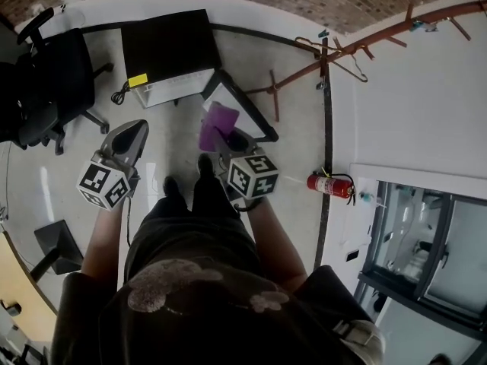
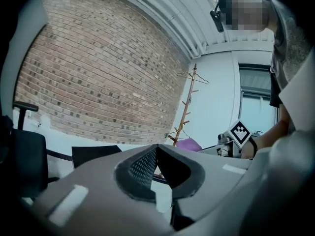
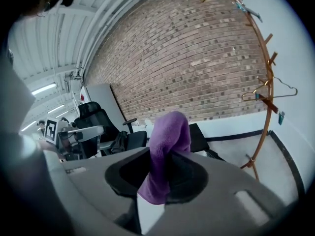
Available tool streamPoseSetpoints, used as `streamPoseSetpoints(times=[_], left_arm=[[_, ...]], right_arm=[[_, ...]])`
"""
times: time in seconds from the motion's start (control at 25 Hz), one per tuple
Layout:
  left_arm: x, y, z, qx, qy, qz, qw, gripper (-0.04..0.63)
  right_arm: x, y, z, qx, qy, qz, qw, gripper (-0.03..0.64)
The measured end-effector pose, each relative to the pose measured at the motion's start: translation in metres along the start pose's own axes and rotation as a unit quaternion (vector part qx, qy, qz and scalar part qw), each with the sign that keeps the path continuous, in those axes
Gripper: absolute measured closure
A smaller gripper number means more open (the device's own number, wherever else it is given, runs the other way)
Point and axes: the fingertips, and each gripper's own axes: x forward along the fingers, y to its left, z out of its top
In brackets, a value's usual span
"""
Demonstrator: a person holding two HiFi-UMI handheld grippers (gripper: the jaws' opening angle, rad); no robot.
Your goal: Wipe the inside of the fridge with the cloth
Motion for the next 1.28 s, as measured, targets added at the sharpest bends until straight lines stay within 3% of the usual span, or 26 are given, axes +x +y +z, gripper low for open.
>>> streamPoseSetpoints(times=[0.44, 0.72, 0.88, 1.28], left_arm=[[0.043, 0.043, -0.013, -0.035, -0.011, 0.087, 0.9955, 0.578], [0.091, 0.081, -0.037, -0.039, -0.016, 0.128, 0.9909, 0.578], [0.111, 0.110, -0.079, -0.053, -0.021, 0.135, 0.9892, 0.578], [0.104, 0.182, -0.221, -0.061, -0.018, 0.158, 0.9854, 0.578]], right_arm=[[0.114, -0.035, 0.011, -0.034, 0.064, 0.092, 0.993, 0.543], [0.191, -0.050, -0.011, -0.045, 0.103, 0.152, 0.982, 0.543], [0.234, -0.048, -0.045, -0.060, 0.112, 0.181, 0.975, 0.543], [0.318, -0.066, -0.193, -0.079, 0.156, 0.192, 0.966, 0.543]])
